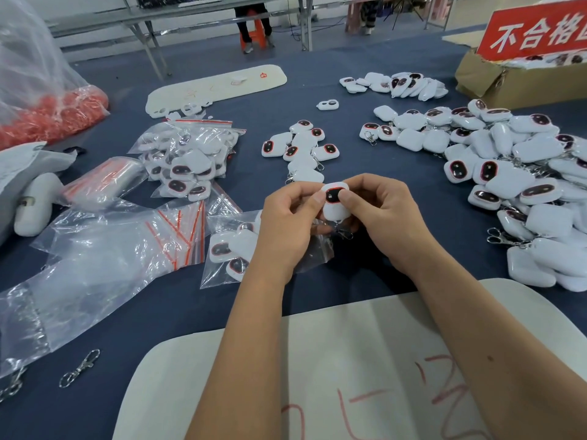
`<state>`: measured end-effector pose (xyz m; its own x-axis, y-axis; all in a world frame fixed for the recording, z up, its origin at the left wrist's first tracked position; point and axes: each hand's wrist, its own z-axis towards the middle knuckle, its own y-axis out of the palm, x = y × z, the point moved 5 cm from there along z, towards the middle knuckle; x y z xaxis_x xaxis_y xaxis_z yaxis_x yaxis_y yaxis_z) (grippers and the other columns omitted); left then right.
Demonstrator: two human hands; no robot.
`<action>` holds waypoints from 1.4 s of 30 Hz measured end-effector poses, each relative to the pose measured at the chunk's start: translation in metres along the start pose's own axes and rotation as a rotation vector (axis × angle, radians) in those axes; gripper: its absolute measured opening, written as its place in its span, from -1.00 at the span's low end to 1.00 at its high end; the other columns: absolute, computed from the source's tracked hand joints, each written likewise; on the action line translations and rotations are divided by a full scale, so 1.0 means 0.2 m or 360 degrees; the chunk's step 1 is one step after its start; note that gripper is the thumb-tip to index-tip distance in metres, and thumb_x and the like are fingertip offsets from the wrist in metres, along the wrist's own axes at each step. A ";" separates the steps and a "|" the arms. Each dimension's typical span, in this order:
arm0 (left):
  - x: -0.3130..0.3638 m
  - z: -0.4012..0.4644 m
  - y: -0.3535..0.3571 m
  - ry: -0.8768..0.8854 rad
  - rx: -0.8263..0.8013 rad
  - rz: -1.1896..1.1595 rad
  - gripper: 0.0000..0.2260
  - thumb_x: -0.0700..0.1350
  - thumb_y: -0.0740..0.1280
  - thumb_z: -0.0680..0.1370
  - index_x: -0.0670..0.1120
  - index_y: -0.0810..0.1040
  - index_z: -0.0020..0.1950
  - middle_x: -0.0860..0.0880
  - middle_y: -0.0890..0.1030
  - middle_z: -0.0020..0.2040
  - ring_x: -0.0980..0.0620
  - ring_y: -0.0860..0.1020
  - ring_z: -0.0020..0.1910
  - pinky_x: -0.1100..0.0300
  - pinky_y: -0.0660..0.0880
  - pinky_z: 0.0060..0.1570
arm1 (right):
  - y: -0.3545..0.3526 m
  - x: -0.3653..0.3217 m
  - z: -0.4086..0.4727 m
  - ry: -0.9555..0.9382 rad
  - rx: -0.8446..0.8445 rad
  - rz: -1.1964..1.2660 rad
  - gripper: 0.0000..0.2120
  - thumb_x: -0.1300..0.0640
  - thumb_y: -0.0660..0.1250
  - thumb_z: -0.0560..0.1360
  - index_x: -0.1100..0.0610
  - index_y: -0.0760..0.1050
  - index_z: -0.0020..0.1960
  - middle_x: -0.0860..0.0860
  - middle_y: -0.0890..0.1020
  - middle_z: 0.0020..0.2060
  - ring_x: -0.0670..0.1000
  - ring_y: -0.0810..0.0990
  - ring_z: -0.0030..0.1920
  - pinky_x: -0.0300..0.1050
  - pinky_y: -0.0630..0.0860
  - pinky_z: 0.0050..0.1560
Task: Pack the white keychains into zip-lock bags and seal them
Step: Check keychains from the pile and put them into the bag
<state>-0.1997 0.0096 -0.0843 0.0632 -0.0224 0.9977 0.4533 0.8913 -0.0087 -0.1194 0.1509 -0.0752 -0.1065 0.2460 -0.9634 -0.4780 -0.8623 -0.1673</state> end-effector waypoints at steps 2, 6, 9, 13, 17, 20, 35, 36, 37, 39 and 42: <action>0.00 0.00 0.00 0.0023 -0.0017 0.0007 -0.88 -0.20 0.37 0.65 -0.10 0.69 0.12 -0.10 0.73 -0.04 0.04 0.70 -0.11 0.21 0.63 -0.21 | 0.00 0.00 0.00 -0.0038 -0.0008 -0.0059 -0.87 0.20 0.37 0.66 0.07 0.67 -0.01 -0.01 0.74 -0.22 -0.13 0.64 -0.28 -0.26 0.57 -0.25; 0.01 0.00 0.01 0.0081 -0.0029 0.0056 -0.88 -0.19 0.36 0.66 -0.08 0.69 0.11 -0.10 0.72 -0.02 -0.03 0.69 -0.06 0.19 0.63 -0.21 | 0.00 0.00 0.00 -0.0071 0.0006 -0.0062 -0.89 0.19 0.37 0.65 0.08 0.66 0.01 0.03 0.74 -0.18 -0.09 0.65 -0.24 -0.20 0.60 -0.23; 0.00 0.00 0.00 0.0079 -0.0022 0.0093 -0.88 -0.20 0.36 0.65 -0.09 0.69 0.12 -0.09 0.72 -0.02 0.01 0.69 -0.09 0.21 0.62 -0.21 | 0.00 0.00 0.00 -0.0063 0.0000 -0.0115 -0.88 0.19 0.36 0.66 0.08 0.66 0.01 0.01 0.74 -0.20 -0.10 0.63 -0.29 -0.21 0.59 -0.24; -0.01 0.01 0.00 0.0039 0.0019 0.0111 -0.88 -0.18 0.36 0.66 -0.10 0.69 0.13 -0.11 0.72 -0.01 0.01 0.71 -0.10 0.21 0.62 -0.21 | 0.00 0.01 0.01 -0.0033 -0.0025 -0.0037 -0.87 0.20 0.37 0.65 0.07 0.69 0.03 -0.04 0.74 -0.23 -0.14 0.63 -0.34 -0.29 0.55 -0.28; -0.01 0.00 0.00 0.0015 0.0062 0.0049 -0.88 -0.19 0.36 0.65 -0.15 0.68 0.11 -0.17 0.72 -0.02 0.03 0.71 -0.14 0.23 0.63 -0.19 | 0.03 0.02 0.01 -0.0025 -0.0169 -0.0019 -0.88 0.20 0.42 0.62 0.04 0.68 0.12 -0.03 0.78 -0.11 -0.03 0.75 -0.11 -0.14 0.66 -0.10; -0.01 0.00 0.00 0.0012 0.0072 0.0063 -0.89 -0.20 0.36 0.65 -0.16 0.68 0.10 -0.18 0.71 -0.01 0.02 0.71 -0.12 0.22 0.64 -0.17 | 0.02 0.03 0.01 -0.0044 -0.0190 0.0011 -0.84 0.24 0.42 0.62 0.07 0.68 0.16 -0.01 0.78 -0.08 0.00 0.76 -0.08 -0.18 0.63 -0.11; 0.11 -0.04 -0.04 0.0097 0.0431 0.1076 -0.85 -0.04 0.48 0.48 -0.04 0.55 -0.17 0.07 0.60 -0.26 0.11 0.56 -0.21 0.26 0.46 -0.23 | 0.00 0.02 0.01 -0.0040 0.0131 0.0107 -0.80 0.28 0.43 0.59 0.00 0.69 0.09 0.04 0.76 -0.16 -0.09 0.64 -0.29 -0.23 0.61 -0.21; 0.11 -0.03 -0.03 0.0049 0.0390 0.1158 -0.81 0.01 0.50 0.46 -0.04 0.54 -0.17 0.07 0.59 -0.24 0.10 0.56 -0.19 0.18 0.48 -0.21 | -0.01 0.01 0.01 -0.0041 0.0156 0.0146 -0.80 0.27 0.44 0.59 -0.01 0.69 0.08 0.04 0.76 -0.16 -0.10 0.64 -0.29 -0.25 0.60 -0.22; 0.11 -0.03 -0.03 0.0005 0.0355 0.1246 -0.75 0.07 0.52 0.44 -0.05 0.53 -0.16 0.07 0.59 -0.22 0.11 0.54 -0.18 0.13 0.46 -0.22 | -0.01 0.01 0.01 -0.0041 0.0180 0.0184 -0.82 0.26 0.44 0.60 0.00 0.69 0.08 0.03 0.76 -0.16 -0.11 0.64 -0.28 -0.27 0.59 -0.22; 0.11 -0.03 -0.02 -0.0055 0.0313 0.1377 -0.66 0.16 0.55 0.40 -0.05 0.52 -0.15 0.06 0.57 -0.21 0.14 0.50 -0.18 0.11 0.42 -0.23 | 0.00 0.01 0.01 -0.0022 0.0212 0.0254 -0.86 0.23 0.42 0.62 0.04 0.67 0.10 0.00 0.75 -0.18 -0.10 0.66 -0.27 -0.27 0.60 -0.21; 0.10 -0.03 -0.02 -0.0085 0.0273 0.1456 -0.67 0.15 0.54 0.39 -0.06 0.54 -0.15 0.04 0.59 -0.20 0.07 0.53 -0.16 0.11 0.42 -0.21 | 0.01 0.03 0.02 0.0075 0.0264 0.0414 -0.91 0.25 0.33 0.67 0.16 0.55 0.17 0.05 0.76 -0.17 0.03 0.71 -0.24 -0.16 0.66 -0.21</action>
<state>-0.1940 0.0031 -0.0640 0.2880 0.7389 0.6092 0.1096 0.6065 -0.7875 -0.1238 0.1525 -0.0805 -0.2052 0.0022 -0.9787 -0.5759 -0.8088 0.1189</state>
